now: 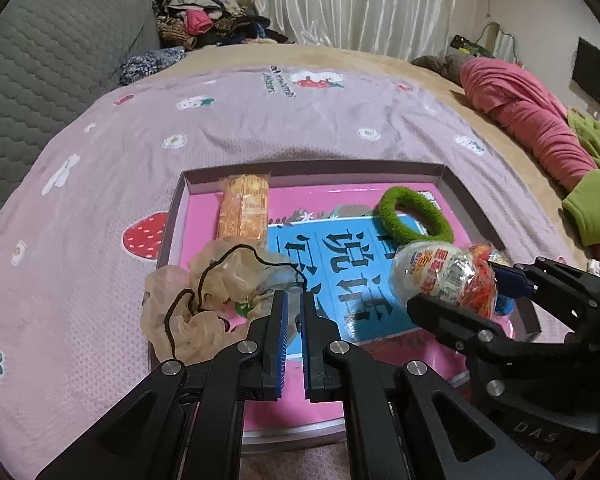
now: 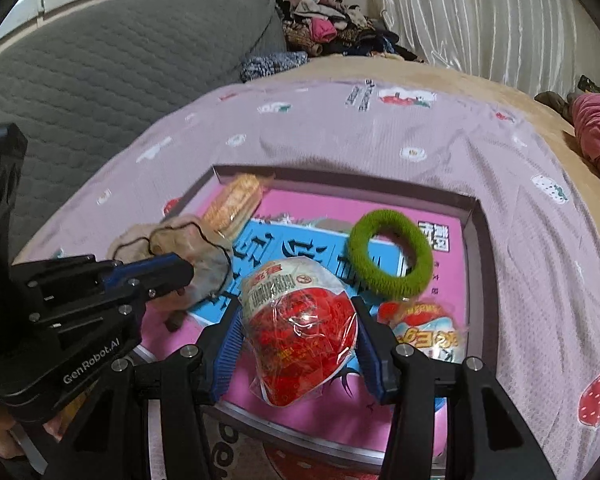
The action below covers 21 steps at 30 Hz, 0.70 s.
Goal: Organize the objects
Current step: 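Lower the red egg onto the book and open the right tool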
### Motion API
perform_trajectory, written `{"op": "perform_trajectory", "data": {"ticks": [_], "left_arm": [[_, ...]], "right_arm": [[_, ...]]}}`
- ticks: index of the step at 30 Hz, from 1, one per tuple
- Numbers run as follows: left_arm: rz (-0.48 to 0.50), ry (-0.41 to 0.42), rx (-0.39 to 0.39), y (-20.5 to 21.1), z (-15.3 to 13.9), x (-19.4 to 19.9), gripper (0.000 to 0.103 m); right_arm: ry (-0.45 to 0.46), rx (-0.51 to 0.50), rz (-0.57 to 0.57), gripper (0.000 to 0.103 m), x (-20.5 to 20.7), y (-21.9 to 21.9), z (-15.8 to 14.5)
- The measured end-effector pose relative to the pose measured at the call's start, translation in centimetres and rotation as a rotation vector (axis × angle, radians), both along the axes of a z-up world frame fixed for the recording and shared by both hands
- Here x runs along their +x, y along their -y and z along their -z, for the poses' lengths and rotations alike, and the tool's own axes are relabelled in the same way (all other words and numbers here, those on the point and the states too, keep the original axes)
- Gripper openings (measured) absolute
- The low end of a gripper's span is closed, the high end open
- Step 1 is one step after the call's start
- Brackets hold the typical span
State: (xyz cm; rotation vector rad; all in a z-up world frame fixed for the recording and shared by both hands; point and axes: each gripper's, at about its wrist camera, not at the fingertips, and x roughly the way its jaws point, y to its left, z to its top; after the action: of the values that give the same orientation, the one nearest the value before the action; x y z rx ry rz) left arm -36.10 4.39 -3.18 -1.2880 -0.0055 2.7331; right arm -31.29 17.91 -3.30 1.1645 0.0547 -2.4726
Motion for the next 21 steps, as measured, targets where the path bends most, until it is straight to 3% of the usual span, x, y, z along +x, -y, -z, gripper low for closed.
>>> {"op": "perform_trajectory", "data": {"ticks": [21], "left_arm": [[0.014,0.093,-0.028,-0.5,2.4,-0.9,0.007]], "right_arm": [[0.098,0.065,-0.006,0.052,-0.7,0.3,2.4]]}}
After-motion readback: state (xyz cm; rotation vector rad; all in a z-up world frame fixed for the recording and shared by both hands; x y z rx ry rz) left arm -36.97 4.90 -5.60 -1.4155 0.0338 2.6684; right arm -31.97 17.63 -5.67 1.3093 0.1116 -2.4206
